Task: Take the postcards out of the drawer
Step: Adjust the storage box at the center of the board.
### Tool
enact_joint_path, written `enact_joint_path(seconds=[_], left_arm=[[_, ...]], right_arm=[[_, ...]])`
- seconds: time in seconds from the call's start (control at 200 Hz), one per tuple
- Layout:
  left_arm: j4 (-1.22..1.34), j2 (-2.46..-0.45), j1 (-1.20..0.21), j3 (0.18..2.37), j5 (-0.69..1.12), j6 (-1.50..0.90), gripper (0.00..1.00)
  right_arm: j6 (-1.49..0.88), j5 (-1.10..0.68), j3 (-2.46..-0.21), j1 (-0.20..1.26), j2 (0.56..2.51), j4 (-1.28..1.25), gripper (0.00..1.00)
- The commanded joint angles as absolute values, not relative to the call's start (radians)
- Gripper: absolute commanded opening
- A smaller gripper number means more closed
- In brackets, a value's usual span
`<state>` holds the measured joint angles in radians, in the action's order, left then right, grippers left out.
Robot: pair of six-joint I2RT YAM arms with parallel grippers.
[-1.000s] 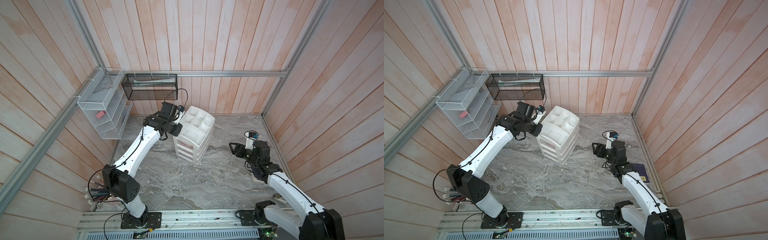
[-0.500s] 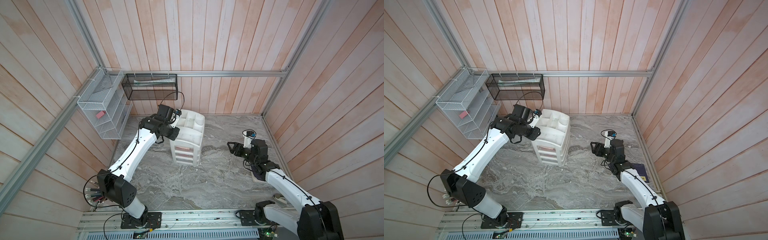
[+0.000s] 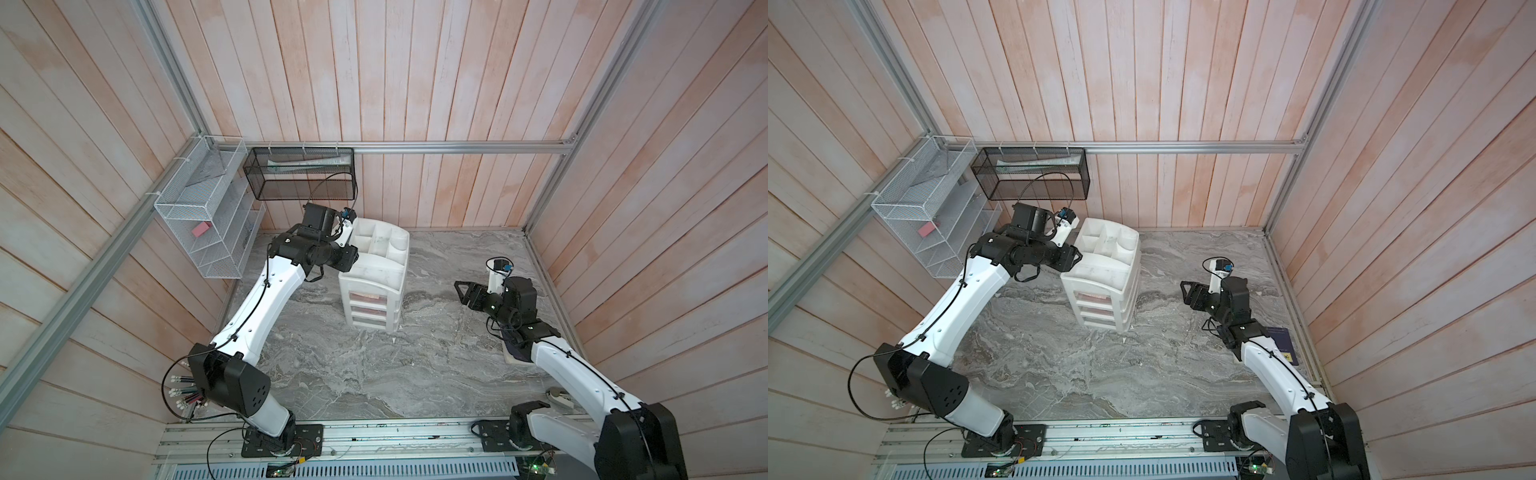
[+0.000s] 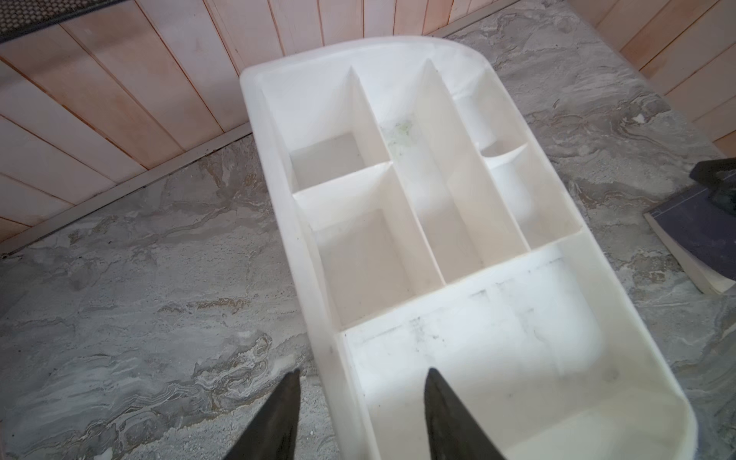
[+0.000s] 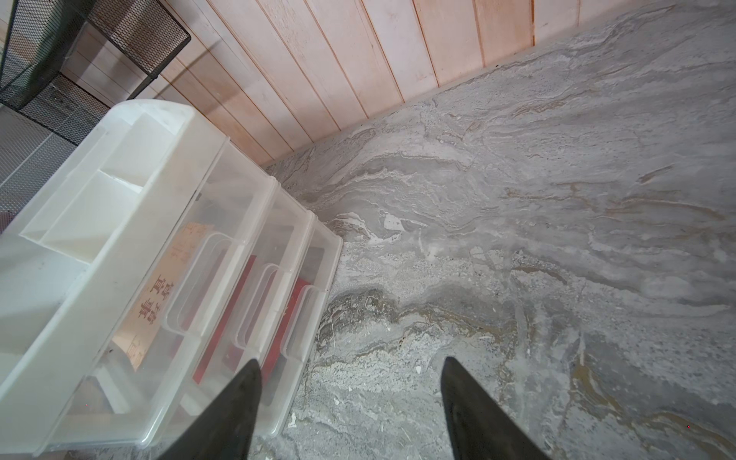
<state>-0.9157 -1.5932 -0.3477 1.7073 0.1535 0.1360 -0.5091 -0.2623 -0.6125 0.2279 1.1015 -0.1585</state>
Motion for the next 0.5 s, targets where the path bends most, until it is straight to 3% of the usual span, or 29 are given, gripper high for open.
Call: enact_joint_path(seconds=[0.0, 0.345, 0.495], left_arm=[[-0.858, -1.601, -0.345, 1.746, 0.175, 0.105, 0.5], [-0.808, -1.671, -0.327, 1.795, 0.182, 0.013, 0.49], [-0.797, -1.69, -0.315, 1.796, 0.195, -0.011, 0.42]], right_arm=[[-0.517, -0.284, -0.652, 0.233, 1.115, -0.173, 0.71], [-0.529, -0.312, -0.667, 0.238, 1.132, -0.174, 0.71], [-0.532, -0.341, -0.685, 0.242, 1.149, -0.169, 0.71]])
